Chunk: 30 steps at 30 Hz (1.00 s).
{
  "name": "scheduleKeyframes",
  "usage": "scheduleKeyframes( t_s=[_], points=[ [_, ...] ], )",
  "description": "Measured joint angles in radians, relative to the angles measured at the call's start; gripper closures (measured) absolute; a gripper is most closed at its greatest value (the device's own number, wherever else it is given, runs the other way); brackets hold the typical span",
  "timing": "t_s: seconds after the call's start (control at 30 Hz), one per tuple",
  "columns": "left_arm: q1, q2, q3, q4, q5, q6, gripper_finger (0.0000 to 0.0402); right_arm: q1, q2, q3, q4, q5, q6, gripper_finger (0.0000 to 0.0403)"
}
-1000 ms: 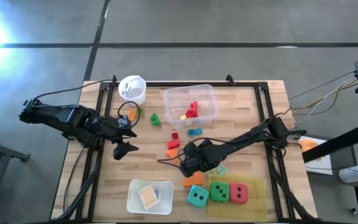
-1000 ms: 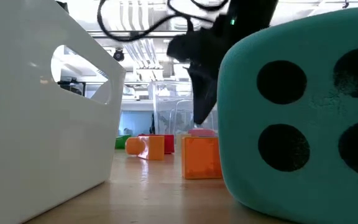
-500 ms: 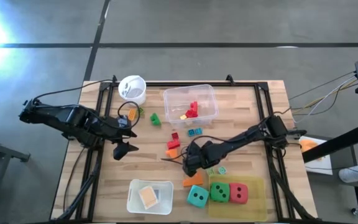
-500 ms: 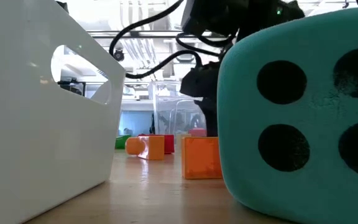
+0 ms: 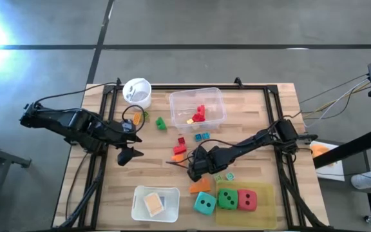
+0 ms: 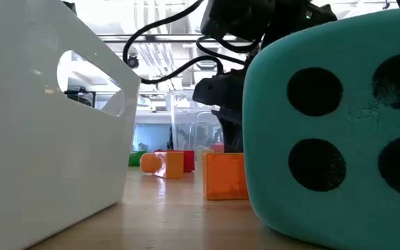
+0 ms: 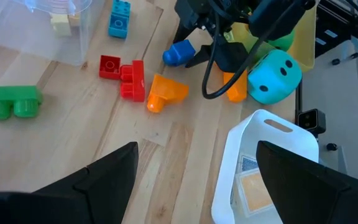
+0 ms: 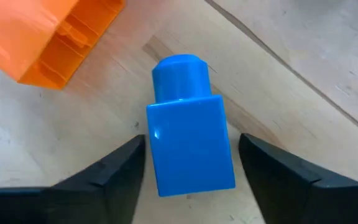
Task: Pick & Place Toys
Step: Put the blue game piece into the transparent bin
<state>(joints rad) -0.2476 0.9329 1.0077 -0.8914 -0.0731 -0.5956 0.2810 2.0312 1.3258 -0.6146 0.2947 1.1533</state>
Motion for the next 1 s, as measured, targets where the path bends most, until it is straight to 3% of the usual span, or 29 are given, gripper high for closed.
scheduleKeyframes(
  t_s=[0.23,0.63,0.83,1.0],
  points=[
    [0.000,0.000,0.000,0.000,0.001,0.002,0.0071,-0.001,0.000,-0.002,0.000,0.004,-0.001,0.0277],
    [0.000,0.000,0.000,0.000,0.003,0.002,0.0071,0.004,-0.015,0.039,-0.010,-0.006,-0.033,0.0280],
    [0.000,0.000,0.000,0.000,0.014,0.004,0.0071,0.000,-0.136,0.063,-0.038,0.001,-0.125,0.0281],
    [0.000,0.000,0.000,0.001,0.014,0.004,0.0071,-0.024,-0.258,0.112,-0.165,0.076,-0.145,0.0281]
  ],
)
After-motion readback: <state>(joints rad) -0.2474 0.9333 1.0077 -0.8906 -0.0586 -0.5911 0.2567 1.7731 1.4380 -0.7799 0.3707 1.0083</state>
